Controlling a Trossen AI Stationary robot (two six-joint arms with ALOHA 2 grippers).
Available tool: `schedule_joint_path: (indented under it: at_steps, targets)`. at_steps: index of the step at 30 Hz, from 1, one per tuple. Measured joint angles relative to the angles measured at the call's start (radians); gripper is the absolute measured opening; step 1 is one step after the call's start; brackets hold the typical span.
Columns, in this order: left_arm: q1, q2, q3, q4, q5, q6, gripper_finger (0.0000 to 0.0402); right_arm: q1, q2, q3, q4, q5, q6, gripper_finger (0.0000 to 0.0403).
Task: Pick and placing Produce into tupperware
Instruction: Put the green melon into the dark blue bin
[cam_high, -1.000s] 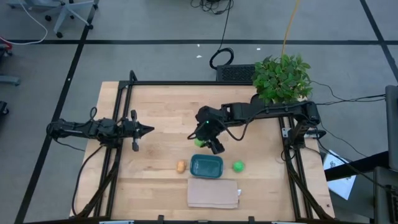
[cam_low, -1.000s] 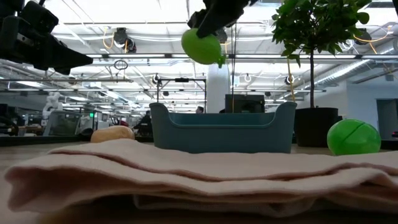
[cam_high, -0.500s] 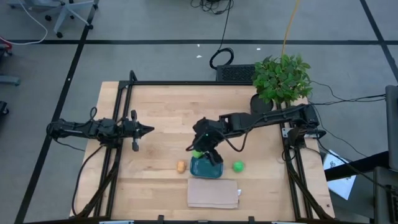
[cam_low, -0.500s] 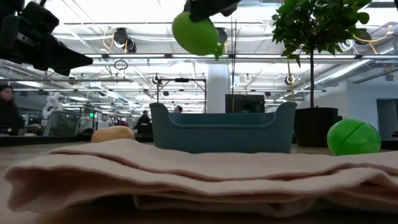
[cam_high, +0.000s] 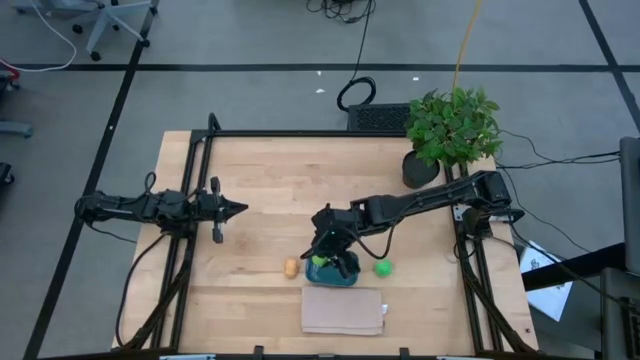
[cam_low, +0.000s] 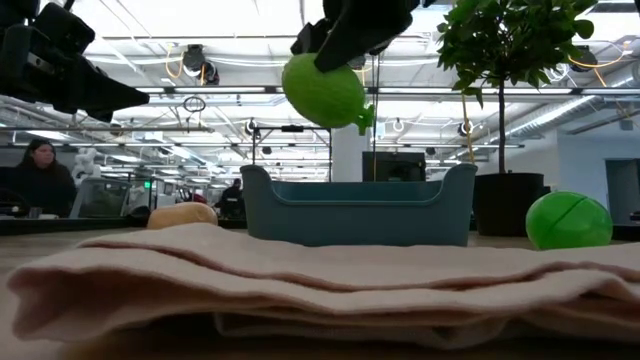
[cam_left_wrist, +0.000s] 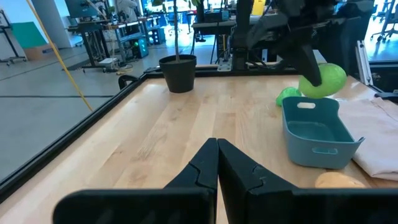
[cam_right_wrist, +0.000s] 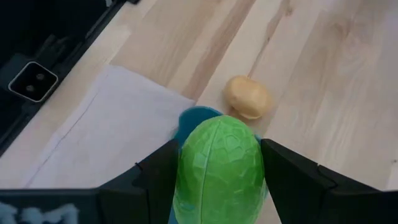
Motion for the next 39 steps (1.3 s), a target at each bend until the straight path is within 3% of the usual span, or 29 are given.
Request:
schedule_joint_path:
  at_steps: [10,17,30,39]
  targets:
    - [0.0,0.0,0.0,0.0,0.0,0.0,0.001,0.006,0.0,-0.014,0.04,0.021,0.181,0.0203]
    - [0.0,0.0,0.0,-0.001,0.001,0.0,0.001,0.032,0.013,-0.015,0.02,0.043,0.111,0.0203]
    - [0.0,0.0,0.0,-0.035,0.004,0.0,0.001,0.076,0.065,-0.014,0.014,0.169,-0.217,0.0203]
    - [0.0,0.0,0.0,-0.04,0.003,0.0,0.001,0.076,0.109,-0.015,0.043,0.165,-0.249,0.0203]
